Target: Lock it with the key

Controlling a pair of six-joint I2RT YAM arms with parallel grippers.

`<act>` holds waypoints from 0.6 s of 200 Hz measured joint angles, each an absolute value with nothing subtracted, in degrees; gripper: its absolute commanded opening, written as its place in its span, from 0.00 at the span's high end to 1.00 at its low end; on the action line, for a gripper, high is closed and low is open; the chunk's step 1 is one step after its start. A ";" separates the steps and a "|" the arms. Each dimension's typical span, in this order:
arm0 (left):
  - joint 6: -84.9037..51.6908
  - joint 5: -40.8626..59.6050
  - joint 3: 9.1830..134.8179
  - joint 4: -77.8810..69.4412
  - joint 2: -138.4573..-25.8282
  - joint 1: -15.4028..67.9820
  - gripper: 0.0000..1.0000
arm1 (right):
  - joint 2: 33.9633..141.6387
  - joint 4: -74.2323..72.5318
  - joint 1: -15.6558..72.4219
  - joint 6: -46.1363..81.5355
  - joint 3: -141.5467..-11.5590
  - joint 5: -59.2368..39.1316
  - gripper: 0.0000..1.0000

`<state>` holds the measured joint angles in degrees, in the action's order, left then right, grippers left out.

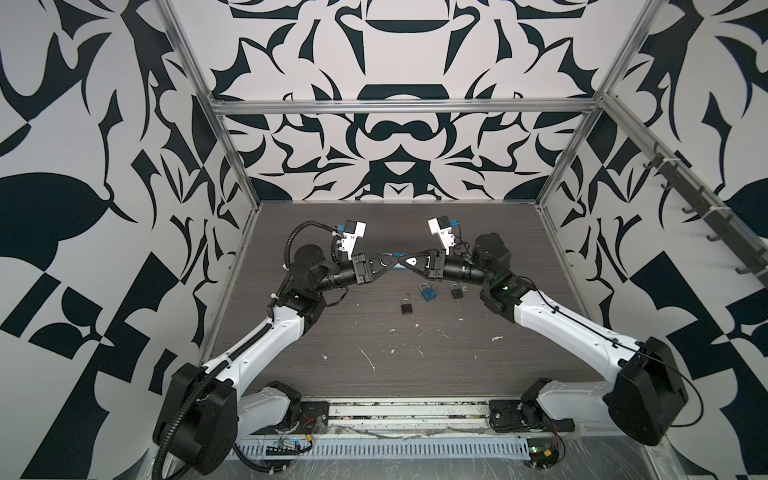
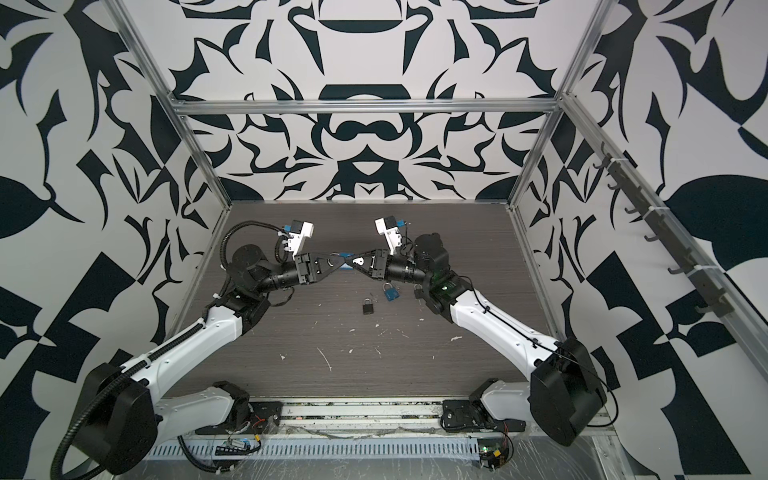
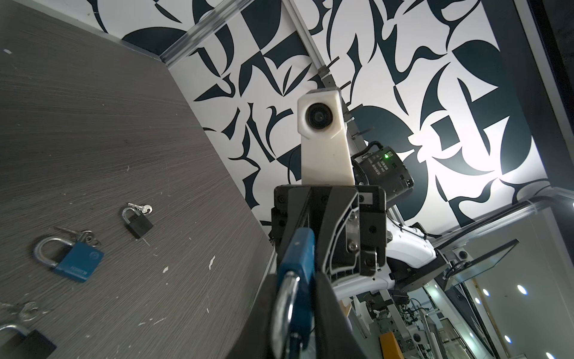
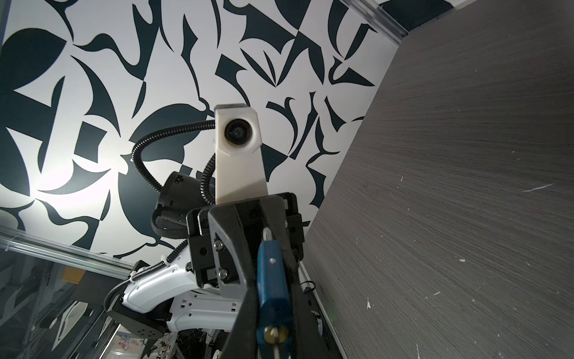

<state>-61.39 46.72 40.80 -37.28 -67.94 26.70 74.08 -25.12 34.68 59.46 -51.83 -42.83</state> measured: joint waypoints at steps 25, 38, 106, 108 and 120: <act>-61.98 46.76 40.80 -37.89 -68.34 26.70 1.00 | 74.00 -25.19 34.59 59.46 -51.59 -42.68 0.94; -62.24 46.76 40.73 -38.33 -68.60 26.70 1.00 | 73.69 -25.10 34.48 59.44 -51.35 -42.35 0.82; -61.49 47.24 40.56 -39.03 -68.66 27.35 1.00 | 67.61 -19.73 30.87 58.78 -49.17 -37.98 0.63; -61.47 47.24 40.56 -39.00 -68.64 27.35 1.00 | 67.46 -19.64 30.79 58.76 -49.15 -37.89 0.63; -61.36 47.27 40.56 -39.00 -68.64 27.35 1.00 | 66.78 -19.31 30.52 58.76 -49.08 -37.63 0.63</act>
<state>-61.36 47.27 40.56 -39.00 -68.64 27.35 66.78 -19.31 30.52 58.76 -49.08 -37.63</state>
